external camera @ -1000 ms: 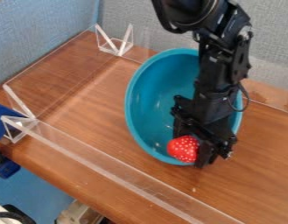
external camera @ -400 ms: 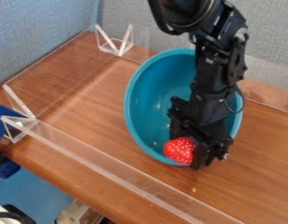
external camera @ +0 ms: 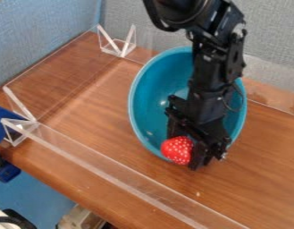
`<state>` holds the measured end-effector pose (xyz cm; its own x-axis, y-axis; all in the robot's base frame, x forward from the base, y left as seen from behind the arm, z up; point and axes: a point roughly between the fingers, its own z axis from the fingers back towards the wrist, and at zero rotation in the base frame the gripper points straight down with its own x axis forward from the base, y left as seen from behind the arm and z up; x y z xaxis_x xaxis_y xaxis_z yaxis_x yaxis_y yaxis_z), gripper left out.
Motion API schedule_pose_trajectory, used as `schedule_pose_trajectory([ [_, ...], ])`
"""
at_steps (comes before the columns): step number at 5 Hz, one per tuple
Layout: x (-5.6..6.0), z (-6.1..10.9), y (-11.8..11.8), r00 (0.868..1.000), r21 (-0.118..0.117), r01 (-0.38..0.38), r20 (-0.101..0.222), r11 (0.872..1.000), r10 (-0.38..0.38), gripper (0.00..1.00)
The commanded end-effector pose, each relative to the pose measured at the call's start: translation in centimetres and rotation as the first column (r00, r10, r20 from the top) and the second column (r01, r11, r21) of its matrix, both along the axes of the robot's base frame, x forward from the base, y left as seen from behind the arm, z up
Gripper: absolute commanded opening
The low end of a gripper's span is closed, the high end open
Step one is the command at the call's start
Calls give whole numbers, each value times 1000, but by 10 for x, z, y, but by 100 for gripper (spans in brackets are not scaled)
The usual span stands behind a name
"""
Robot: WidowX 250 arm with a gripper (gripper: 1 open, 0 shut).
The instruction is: Remove the strawberry from inside the blue bowl and put it on the table
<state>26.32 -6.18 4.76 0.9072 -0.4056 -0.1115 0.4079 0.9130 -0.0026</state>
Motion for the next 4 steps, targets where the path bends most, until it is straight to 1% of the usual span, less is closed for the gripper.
schedule_pose_trajectory([
  [1,3,17,6,998,-13,-19,60,1000,20,0],
  [4,-4,19,10,998,-25,-37,58,999,38,0],
])
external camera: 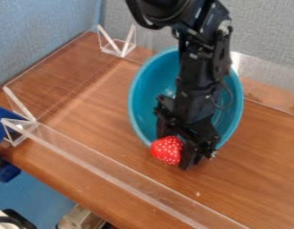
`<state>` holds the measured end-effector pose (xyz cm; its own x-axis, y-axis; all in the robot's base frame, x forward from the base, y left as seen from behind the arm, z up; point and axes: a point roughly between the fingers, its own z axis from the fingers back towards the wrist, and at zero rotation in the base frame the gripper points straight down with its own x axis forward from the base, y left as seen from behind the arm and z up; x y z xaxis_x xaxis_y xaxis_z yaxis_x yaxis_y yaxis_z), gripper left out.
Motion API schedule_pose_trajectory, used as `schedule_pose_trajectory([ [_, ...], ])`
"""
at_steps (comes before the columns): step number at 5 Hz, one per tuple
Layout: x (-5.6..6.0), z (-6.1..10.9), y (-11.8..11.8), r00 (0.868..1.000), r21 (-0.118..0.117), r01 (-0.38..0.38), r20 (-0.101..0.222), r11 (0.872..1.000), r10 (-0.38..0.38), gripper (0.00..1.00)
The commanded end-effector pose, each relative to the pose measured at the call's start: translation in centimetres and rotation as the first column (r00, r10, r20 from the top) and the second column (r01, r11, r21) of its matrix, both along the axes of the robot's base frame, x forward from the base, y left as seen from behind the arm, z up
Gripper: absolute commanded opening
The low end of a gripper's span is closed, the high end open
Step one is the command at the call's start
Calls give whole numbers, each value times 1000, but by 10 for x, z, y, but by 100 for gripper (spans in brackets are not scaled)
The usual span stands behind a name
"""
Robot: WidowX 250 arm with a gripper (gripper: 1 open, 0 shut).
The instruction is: Remove the strawberry from inside the blue bowl and put it on the table
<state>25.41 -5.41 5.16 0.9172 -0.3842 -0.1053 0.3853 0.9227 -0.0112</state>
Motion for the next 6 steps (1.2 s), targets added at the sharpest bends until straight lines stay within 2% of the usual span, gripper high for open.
schedule_pose_trajectory([
  [1,3,15,2,998,-18,-16,57,1000,17,0],
  [6,-2,16,4,997,-42,-34,62,999,36,0],
])
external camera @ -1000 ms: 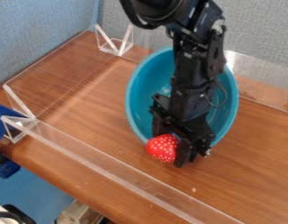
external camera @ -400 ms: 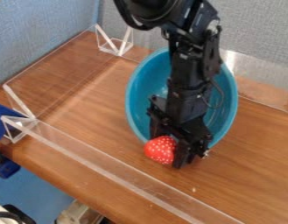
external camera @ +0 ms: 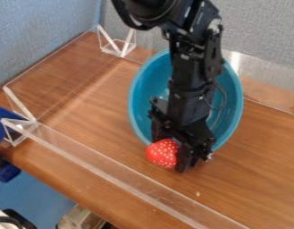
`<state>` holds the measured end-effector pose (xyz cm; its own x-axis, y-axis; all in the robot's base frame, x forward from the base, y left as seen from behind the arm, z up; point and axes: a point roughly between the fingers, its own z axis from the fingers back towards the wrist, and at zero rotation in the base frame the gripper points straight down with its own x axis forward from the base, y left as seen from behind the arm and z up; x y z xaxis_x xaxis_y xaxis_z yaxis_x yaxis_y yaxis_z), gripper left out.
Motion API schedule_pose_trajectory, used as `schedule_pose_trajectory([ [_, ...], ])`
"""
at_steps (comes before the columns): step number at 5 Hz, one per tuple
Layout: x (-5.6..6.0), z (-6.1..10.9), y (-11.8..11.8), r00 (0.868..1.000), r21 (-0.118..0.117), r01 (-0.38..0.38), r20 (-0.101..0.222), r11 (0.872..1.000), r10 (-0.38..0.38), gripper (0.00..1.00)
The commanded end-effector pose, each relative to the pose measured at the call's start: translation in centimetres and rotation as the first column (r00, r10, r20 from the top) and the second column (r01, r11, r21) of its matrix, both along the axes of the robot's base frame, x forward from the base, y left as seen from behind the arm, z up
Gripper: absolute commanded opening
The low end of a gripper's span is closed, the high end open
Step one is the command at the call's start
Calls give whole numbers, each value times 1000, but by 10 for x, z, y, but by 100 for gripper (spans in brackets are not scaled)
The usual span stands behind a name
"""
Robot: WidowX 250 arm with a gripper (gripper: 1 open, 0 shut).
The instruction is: Remove the strawberry from inside the blue bowl and put it on the table
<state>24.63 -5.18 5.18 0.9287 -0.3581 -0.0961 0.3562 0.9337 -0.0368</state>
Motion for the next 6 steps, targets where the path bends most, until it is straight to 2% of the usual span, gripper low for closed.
schedule_pose_trajectory([
  [1,5,16,2,998,-17,-7,64,1000,8,0],
  [6,0,17,4,998,-35,-17,67,999,19,0],
])
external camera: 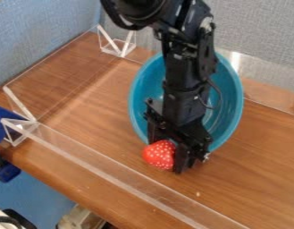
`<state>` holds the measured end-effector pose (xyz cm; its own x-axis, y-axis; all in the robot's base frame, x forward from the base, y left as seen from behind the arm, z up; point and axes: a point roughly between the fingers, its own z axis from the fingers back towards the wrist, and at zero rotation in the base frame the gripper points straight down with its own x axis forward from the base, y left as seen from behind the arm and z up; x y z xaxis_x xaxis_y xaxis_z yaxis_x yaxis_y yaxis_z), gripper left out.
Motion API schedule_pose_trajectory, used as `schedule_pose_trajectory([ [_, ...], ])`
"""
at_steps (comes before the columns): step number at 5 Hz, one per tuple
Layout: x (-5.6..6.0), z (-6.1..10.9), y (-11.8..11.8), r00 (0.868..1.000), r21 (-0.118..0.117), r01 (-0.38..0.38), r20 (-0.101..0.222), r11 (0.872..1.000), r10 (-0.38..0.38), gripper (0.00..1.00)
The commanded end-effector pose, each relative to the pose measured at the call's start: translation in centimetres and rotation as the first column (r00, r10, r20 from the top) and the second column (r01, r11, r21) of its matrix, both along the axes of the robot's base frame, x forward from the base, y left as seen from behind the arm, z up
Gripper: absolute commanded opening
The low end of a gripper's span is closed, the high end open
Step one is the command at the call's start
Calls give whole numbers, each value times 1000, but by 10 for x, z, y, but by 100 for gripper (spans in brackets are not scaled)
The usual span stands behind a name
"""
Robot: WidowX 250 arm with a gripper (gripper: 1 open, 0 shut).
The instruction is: Remove the strawberry from inside the blue bowl and put it on the table
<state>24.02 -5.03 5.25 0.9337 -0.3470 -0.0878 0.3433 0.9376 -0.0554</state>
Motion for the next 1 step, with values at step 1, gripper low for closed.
schedule_pose_trajectory([
  [1,5,15,3,998,-18,-4,67,1000,6,0],
])
